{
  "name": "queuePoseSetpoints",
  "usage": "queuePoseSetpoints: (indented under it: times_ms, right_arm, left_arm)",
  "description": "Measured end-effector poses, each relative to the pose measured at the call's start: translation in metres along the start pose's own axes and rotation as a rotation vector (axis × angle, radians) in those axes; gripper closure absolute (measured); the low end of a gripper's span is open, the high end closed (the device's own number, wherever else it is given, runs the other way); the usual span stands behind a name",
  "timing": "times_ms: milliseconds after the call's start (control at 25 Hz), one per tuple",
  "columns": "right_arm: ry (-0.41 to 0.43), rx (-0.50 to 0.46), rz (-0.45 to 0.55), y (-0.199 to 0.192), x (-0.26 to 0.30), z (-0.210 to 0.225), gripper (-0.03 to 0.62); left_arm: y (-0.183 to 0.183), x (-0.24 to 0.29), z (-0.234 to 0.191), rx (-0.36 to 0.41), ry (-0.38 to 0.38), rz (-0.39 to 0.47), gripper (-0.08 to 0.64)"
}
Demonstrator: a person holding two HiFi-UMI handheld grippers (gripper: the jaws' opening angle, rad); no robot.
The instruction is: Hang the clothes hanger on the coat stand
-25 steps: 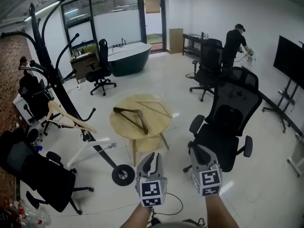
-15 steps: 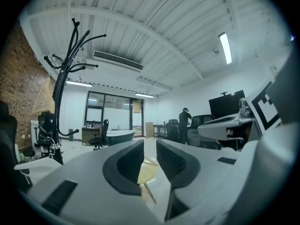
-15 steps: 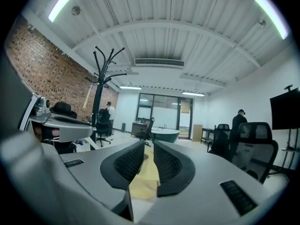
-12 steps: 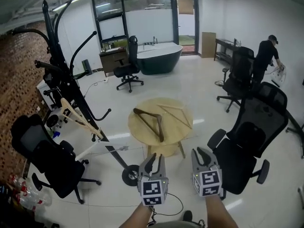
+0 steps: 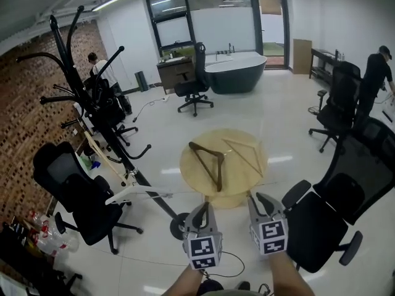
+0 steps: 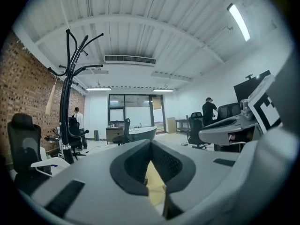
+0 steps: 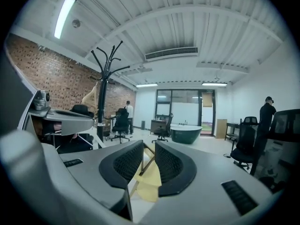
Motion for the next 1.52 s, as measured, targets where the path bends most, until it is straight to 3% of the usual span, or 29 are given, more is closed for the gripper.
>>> queuePoseSetpoints:
  times_ms: [280,440,840,1160,1320,1520]
  right_arm:
    - [0.021,-0.028,-0.048,-0.010,0.102,0.001,0.515]
    - [0.024,-0.037,-0.086,0.000,0.160,-0.011,0.494]
    - [0.049,-0.038,-0.141,0.009,0.276,-0.051,0.494]
    - [0.124,-0.031,-0.181,-0.006,0.370,0.000,0.479]
    - [0.173,-0.019,-0.213,-0.010,0.418,0.057,0.477]
    - [0.234,-0.020,-0.265,-0.046,0.482,0.100,0.477]
  left_arm:
    - [-0.024,0.083,-0.050,-0.021,0.010,-0.016,0.544]
    - [-0.020,0.126,-0.087,-0.022,-0.026,0.001,0.514]
    - [-0.029,0.189,-0.168,-0.033,-0.023,-0.025,0.512]
    - [-0.022,0.281,-0.170,-0.033,0.060,-0.029,0.512]
    - [-0.012,0.347,-0.144,-0.035,0.109,-0.047,0.512]
    - [-0.031,0.417,-0.132,-0.036,0.191,-0.071,0.512]
Point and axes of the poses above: the fingertips, and each gripper's own axes: x forward along the fingers, z to its right, y out of its top, the point moved 3 cm from there along -x, backward along the fingers, and after that the axes turned 1 degree about -x, right-handed, at the moved point
